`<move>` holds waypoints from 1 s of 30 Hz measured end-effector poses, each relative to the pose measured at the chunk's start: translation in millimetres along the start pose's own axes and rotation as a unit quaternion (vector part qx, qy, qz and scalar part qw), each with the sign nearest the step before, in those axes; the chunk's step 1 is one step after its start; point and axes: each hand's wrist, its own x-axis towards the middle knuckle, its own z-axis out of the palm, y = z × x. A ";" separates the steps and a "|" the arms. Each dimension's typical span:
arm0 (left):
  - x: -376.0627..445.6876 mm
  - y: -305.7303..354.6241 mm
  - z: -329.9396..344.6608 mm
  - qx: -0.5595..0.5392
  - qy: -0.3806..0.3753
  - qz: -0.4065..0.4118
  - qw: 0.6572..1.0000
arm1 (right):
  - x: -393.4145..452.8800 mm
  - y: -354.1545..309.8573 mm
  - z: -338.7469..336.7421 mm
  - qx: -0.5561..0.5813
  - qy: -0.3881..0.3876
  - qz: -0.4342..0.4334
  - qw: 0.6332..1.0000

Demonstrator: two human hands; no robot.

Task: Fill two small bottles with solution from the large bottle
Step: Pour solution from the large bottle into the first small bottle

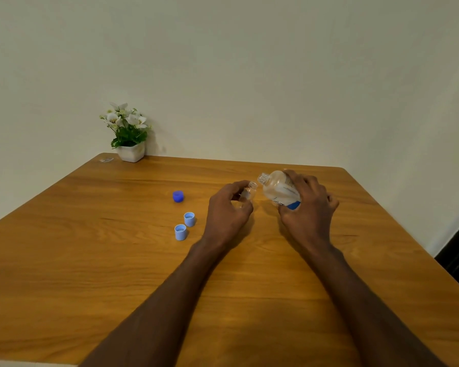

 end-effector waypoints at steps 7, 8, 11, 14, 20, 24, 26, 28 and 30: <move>0.5 -0.8 1.0 0.011 -0.004 -0.002 1.000 | -0.7 0.5 -0.4 -0.005 -0.002 -0.006 1.000; 0.4 -0.9 1.3 0.013 -0.006 -0.001 1.000 | -1.0 0.7 0.0 -0.005 -0.002 -0.007 1.000; -0.2 -1.2 1.9 0.021 -0.008 0.007 1.000 | -1.6 1.7 0.8 -0.006 -0.002 -0.008 1.000; -1.0 -1.1 2.0 0.022 -0.007 0.013 1.000 | -1.3 2.3 0.1 -0.007 -0.003 -0.011 1.000; -1.0 -0.2 2.9 0.024 -0.010 0.011 1.000 | -1.1 1.8 -1.1 -0.012 -0.001 -0.018 1.000; -0.7 -0.6 2.5 0.029 -0.016 0.010 0.999 | -1.0 2.2 -1.6 -0.013 -0.007 -0.019 1.000; -0.8 -0.4 2.4 0.030 -0.015 0.011 0.999 | -1.1 2.2 -1.9 -0.017 -0.008 -0.020 1.000; -1.2 0.1 2.6 0.029 -0.015 0.011 0.999 | -1.0 1.9 -2.5 -0.016 -0.008 -0.018 1.000; -1.4 0.5 2.8 0.030 -0.017 0.012 0.999 | -0.9 1.8 -2.8 -0.016 -0.008 -0.019 1.000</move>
